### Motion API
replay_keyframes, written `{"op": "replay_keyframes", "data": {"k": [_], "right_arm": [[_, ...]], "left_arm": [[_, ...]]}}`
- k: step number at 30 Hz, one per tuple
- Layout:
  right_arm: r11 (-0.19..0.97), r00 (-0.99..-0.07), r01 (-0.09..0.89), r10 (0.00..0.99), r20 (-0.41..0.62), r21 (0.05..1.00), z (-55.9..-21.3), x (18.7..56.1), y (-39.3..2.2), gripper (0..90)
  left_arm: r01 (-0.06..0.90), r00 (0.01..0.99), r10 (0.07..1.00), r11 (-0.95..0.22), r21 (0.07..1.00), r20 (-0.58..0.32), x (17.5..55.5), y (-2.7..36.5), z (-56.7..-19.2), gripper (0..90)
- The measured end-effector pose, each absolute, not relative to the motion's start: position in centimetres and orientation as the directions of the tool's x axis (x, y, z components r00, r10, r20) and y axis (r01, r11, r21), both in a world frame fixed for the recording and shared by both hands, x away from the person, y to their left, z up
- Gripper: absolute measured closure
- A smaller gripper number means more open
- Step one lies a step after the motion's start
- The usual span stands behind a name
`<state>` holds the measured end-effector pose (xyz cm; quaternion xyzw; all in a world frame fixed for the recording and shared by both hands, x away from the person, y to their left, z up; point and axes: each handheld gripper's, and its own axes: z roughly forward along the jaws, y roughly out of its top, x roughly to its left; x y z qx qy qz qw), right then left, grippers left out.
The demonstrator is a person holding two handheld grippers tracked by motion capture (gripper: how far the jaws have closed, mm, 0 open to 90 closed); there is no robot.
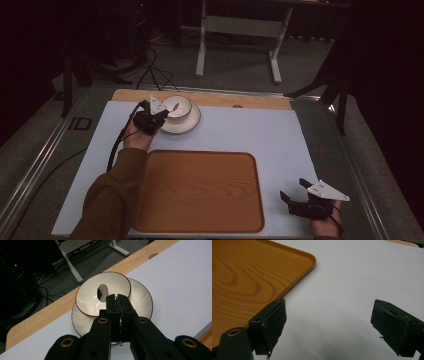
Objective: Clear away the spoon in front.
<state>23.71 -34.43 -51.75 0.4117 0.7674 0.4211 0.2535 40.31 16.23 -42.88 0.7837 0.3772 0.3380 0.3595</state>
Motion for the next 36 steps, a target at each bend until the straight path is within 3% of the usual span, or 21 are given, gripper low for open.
{"op": "replay_keyframes", "data": {"k": [21, 36], "right_arm": [[0.306, -0.535, 0.412, 0.844, -0.044, 0.858, -51.7, 23.7, -34.4, 13.1], [0.304, -0.533, 0.406, 0.845, -0.047, 0.862, -51.6, 23.6, -34.4, 13.1]], "left_arm": [[0.289, 0.484, 0.84, -0.419, 0.861, 0.246, 36.9, 17.4, -40.0, 88.5], [0.283, 0.453, 0.858, -0.395, 0.874, 0.241, 34.3, 19.6, -40.0, 88.5]]}}
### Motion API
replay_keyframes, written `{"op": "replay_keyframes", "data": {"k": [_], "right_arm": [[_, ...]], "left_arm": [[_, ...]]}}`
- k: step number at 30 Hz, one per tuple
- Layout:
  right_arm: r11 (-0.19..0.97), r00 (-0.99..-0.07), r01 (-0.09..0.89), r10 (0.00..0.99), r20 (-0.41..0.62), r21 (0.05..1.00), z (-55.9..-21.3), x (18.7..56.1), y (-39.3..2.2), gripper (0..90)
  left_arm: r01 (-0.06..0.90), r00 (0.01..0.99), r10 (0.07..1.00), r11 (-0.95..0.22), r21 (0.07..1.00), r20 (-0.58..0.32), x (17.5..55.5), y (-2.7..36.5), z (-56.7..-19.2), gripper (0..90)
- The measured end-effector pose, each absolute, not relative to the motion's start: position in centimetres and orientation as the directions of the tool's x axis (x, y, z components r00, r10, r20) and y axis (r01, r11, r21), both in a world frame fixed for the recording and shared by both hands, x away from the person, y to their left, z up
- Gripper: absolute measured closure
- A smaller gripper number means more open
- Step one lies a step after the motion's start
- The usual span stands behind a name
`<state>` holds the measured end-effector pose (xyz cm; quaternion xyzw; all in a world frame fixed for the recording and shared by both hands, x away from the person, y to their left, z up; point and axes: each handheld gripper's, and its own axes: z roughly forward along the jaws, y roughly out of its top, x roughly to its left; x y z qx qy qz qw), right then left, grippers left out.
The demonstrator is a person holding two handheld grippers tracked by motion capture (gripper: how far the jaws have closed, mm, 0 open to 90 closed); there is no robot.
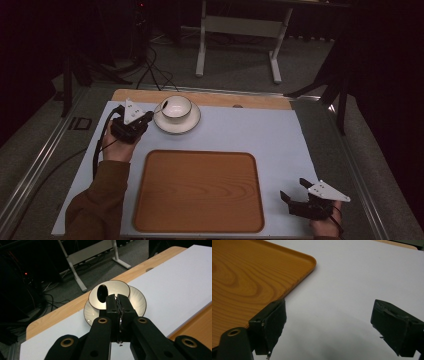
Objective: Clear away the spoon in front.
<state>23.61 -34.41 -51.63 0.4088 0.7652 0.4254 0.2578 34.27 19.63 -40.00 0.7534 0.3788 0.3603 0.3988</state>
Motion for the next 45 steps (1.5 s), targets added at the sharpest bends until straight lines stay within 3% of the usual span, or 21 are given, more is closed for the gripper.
{"op": "replay_keyframes", "data": {"k": [45], "right_arm": [[0.302, -0.53, 0.397, 0.846, -0.052, 0.866, -51.5, 23.5, -34.4, 13.1]], "left_arm": [[0.28, 0.475, 0.839, -0.431, 0.858, 0.267, 28.5, 20.4, -42.3, 88.5]]}}
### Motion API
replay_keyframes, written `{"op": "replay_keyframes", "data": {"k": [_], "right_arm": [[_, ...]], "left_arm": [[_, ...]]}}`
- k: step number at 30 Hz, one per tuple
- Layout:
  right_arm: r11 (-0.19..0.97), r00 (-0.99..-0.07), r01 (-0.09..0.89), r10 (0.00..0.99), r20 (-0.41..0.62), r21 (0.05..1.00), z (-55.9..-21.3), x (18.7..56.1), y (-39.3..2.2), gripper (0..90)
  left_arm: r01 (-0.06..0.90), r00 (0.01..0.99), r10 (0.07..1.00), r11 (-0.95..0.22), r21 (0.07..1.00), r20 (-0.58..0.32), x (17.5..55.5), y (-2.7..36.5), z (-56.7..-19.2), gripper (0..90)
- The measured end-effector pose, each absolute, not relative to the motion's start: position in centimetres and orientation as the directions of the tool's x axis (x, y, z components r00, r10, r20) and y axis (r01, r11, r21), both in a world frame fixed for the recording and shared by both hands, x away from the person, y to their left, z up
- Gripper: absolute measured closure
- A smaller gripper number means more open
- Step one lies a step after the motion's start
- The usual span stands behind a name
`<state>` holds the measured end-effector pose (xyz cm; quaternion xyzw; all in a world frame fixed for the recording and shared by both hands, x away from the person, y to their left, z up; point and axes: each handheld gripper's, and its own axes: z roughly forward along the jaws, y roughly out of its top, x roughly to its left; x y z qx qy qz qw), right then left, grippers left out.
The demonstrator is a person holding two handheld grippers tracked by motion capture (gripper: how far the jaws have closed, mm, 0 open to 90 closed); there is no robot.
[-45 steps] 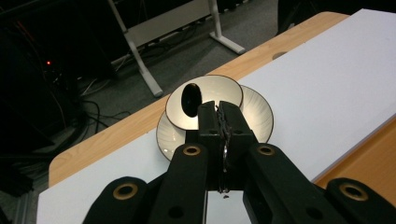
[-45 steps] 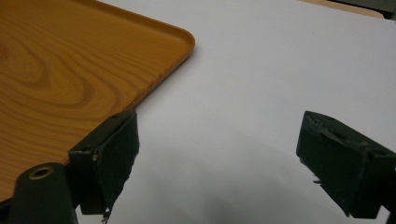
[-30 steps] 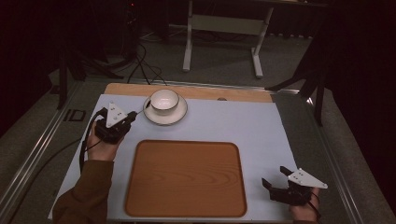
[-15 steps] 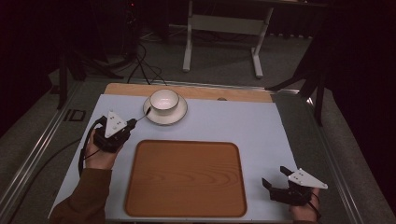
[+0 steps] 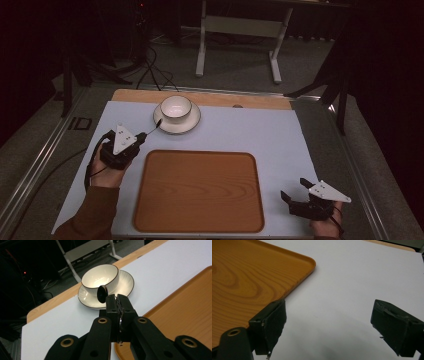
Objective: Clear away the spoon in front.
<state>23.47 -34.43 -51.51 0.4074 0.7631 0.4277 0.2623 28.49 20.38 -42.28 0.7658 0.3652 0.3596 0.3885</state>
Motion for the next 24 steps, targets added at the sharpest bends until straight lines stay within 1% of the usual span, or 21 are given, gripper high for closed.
{"op": "replay_keyframes", "data": {"k": [24], "right_arm": [[0.302, -0.529, 0.394, 0.847, -0.054, 0.868, -51.5, 23.4, -34.4, 13.1]], "left_arm": [[0.291, 0.454, 0.851, -0.422, 0.859, 0.265, 25.8, 20.8, -43.5, 88.4]]}}
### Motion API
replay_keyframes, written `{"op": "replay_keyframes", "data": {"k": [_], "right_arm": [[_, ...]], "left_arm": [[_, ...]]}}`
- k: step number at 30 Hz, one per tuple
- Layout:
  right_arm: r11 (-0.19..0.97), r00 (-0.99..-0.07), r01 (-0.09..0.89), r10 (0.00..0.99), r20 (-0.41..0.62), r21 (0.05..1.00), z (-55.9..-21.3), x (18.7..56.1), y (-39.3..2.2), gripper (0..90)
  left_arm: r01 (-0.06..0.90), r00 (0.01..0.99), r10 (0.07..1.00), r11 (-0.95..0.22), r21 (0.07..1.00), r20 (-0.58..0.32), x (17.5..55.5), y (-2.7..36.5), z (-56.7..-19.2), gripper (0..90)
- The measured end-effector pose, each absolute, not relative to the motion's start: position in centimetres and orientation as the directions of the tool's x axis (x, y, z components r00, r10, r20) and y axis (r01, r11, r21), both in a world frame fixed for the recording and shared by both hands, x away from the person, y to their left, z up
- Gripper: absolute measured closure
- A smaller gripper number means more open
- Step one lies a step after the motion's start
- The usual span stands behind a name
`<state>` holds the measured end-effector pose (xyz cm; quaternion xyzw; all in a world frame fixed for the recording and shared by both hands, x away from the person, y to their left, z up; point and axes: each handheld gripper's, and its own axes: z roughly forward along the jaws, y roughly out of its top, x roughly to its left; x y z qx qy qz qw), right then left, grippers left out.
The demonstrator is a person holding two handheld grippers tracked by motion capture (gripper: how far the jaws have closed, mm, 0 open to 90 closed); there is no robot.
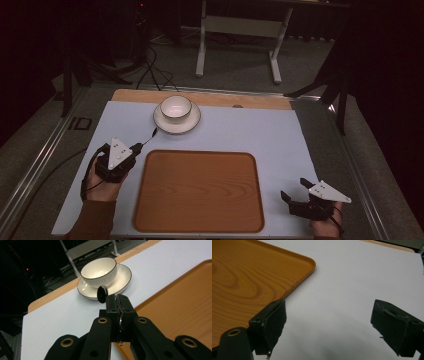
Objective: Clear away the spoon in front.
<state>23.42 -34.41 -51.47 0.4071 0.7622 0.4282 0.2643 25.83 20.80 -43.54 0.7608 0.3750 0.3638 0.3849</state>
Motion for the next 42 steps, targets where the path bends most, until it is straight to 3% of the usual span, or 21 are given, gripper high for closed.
{"op": "replay_keyframes", "data": {"k": [42], "right_arm": [[0.302, -0.528, 0.396, 0.848, -0.054, 0.867, -51.5, 23.4, -34.4, 13.1]], "left_arm": [[0.321, 0.428, 0.859, -0.434, 0.842, 0.28, 22.7, 21.2, -47.1, 88.4]]}}
